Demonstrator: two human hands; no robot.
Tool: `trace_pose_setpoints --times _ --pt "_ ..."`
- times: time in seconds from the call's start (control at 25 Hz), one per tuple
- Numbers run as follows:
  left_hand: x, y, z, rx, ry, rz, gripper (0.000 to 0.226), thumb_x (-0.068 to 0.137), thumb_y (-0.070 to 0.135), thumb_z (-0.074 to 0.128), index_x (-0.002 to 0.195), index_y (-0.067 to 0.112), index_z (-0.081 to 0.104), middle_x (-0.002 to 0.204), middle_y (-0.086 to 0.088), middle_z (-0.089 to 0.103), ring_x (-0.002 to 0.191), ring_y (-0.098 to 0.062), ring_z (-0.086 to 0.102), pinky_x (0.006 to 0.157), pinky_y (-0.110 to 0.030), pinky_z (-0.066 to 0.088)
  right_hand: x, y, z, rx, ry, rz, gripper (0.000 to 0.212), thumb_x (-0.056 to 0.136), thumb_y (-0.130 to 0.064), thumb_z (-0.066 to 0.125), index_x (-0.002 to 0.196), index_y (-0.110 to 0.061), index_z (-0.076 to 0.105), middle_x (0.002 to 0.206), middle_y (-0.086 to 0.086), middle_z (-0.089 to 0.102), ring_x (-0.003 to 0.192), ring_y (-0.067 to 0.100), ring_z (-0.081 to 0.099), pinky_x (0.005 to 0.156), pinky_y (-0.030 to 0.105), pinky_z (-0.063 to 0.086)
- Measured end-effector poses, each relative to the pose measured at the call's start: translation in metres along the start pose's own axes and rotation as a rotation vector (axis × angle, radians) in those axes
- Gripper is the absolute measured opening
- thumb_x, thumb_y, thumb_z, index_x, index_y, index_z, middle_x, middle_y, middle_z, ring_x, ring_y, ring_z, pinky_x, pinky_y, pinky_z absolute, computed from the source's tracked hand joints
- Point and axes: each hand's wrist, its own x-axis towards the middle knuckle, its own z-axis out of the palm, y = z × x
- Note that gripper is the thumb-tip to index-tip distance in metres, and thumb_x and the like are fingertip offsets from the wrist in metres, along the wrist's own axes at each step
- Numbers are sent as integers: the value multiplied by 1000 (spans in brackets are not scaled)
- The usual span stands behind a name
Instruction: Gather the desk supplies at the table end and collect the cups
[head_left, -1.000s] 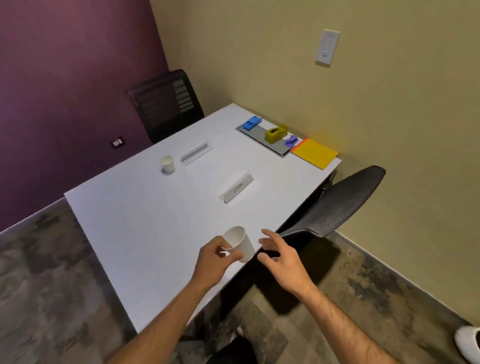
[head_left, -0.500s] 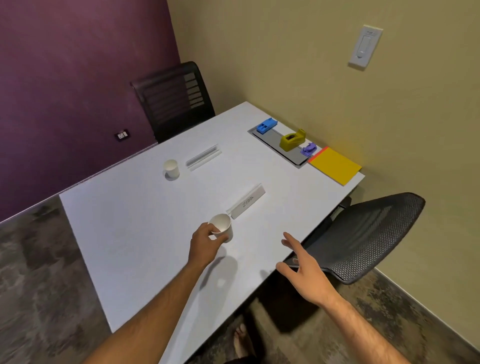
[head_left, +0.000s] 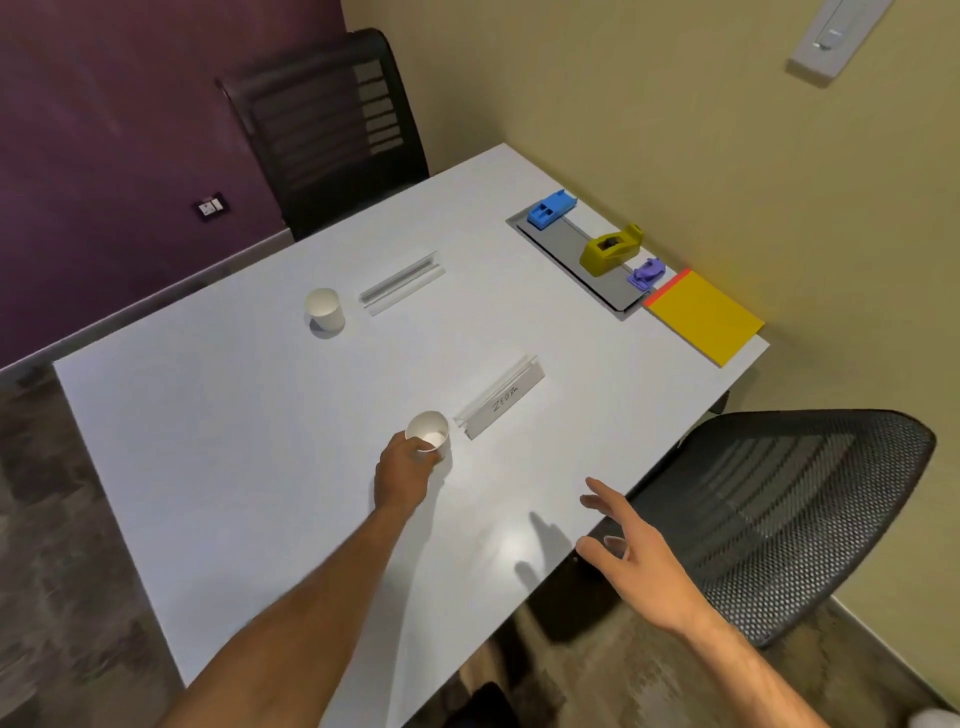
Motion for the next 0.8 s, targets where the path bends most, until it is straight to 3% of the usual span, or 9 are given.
trace_pose_setpoints --times 0.2,0.36,0.6,0.8 --pt "19 -13 8 87 -29 0 19 78 35 77 93 26 70 107 9 68 92 -22 68 82 -40 58 10 -4 5 11 -16 49 67 91 -37 64 145 -54 29 135 -32 49 113 32 56 92 25 50" --pt "20 -19 13 109 -44 35 16 80 26 78 91 30 68 107 5 71 93 -22 70 84 -41 59 9 -7 9 26 -19 66 65 90 -36 64 143 -54 31 135 -30 49 128 -3 46 103 33 46" --pt "13 -18 17 157 -55 127 15 87 20 74 101 26 73 111 6 67 95 -21 66 84 -37 56 -7 1 13 35 -25 100 64 91 -36 64 144 -52 33 136 -29 50 130 -4 43 102 30 45" --pt "-1 -22 14 -26 -4 128 29 85 12 75 108 29 71 129 10 60 104 -20 66 90 -41 56 -26 -5 18 50 14 62 64 91 -36 63 146 -49 32 137 -29 48 132 -4 42 105 29 42"
